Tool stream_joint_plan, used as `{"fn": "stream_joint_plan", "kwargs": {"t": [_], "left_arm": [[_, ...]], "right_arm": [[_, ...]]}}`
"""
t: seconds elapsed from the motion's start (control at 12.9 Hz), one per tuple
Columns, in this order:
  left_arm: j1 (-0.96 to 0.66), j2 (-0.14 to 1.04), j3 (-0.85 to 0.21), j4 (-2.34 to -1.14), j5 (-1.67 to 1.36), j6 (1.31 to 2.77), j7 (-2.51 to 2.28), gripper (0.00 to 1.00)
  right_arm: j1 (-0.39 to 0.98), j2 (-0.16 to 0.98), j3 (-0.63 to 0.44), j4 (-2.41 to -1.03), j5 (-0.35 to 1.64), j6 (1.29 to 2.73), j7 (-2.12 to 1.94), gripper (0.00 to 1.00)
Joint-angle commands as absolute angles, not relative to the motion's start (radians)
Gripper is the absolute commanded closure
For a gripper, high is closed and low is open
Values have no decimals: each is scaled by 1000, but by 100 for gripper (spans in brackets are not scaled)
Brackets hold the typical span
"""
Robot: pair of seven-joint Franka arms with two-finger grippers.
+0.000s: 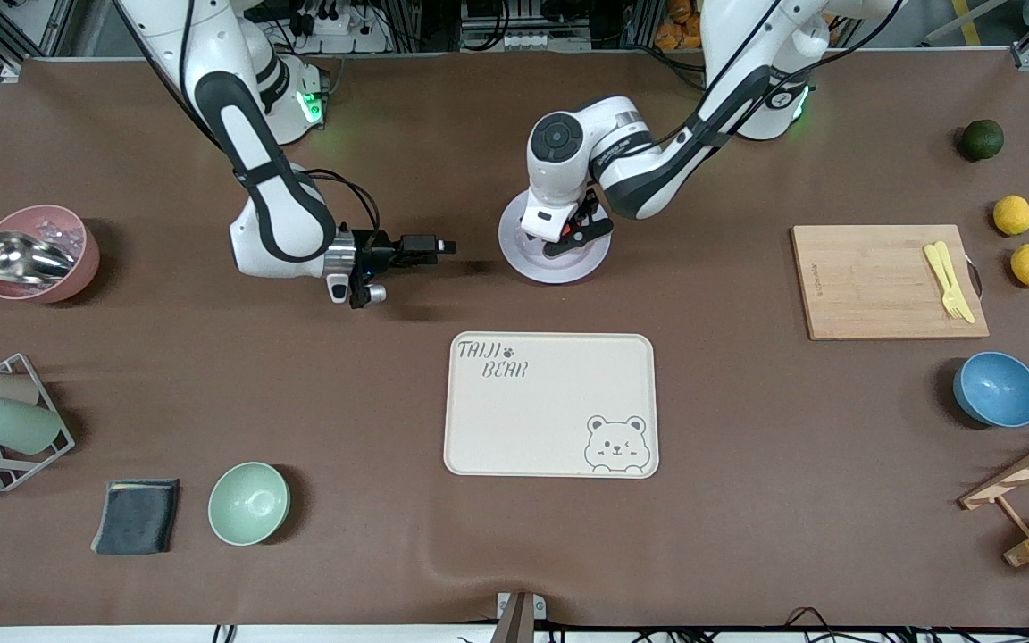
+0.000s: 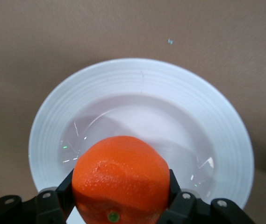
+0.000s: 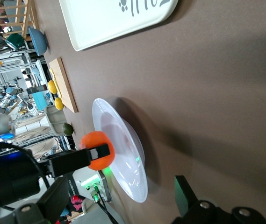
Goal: Place orange and plate with both arms
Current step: 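Release the orange on the plate while the right gripper grips the plate rim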
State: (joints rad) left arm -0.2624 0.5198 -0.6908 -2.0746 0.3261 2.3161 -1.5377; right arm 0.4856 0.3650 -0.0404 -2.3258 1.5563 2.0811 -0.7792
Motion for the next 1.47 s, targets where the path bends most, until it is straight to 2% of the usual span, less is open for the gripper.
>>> {"fn": "stream_joint_plan", "kwargs": {"t": [0.0,0.08,0.15,0.39,0.54,0.77,0.93,1.16,1.24,1.39], "left_arm": [[-267,563,-689,-2056,379,2339,-1597,78],[-265,572,-689,-2051,379,2342,-1623,42],[-264,572,-689,-2049,380,2342,-1632,0],[-244,545,-687,-2048,380,2342,-1635,0],[-221,464,-687,-2049,379,2323,-1638,0],[-126,323,-690,-2037,379,2303,-1618,0],[-89,279,-689,-1970,373,2260,-1612,0],[-17,271,-689,-1782,364,2041,-1467,0],[7,273,-689,-1731,362,1986,-1425,0],[26,272,-687,-1657,356,1942,-1384,0]], "right_arm": [[505,396,-48,-2329,1630,2083,-845,0],[526,396,-49,-2329,1649,2086,-845,0],[534,397,-48,-2329,1675,2089,-845,1],[558,399,-48,-2327,1697,2097,-847,1],[596,400,-48,-2327,1736,2124,-848,2],[655,425,-48,-2327,1842,2158,-915,12],[702,449,-49,-2324,1917,2160,-957,17],[715,468,-48,-2322,1962,2163,-974,21],[739,471,-48,-2324,1998,2164,-995,26],[750,477,-48,-2322,2022,2164,-1003,31]]}}
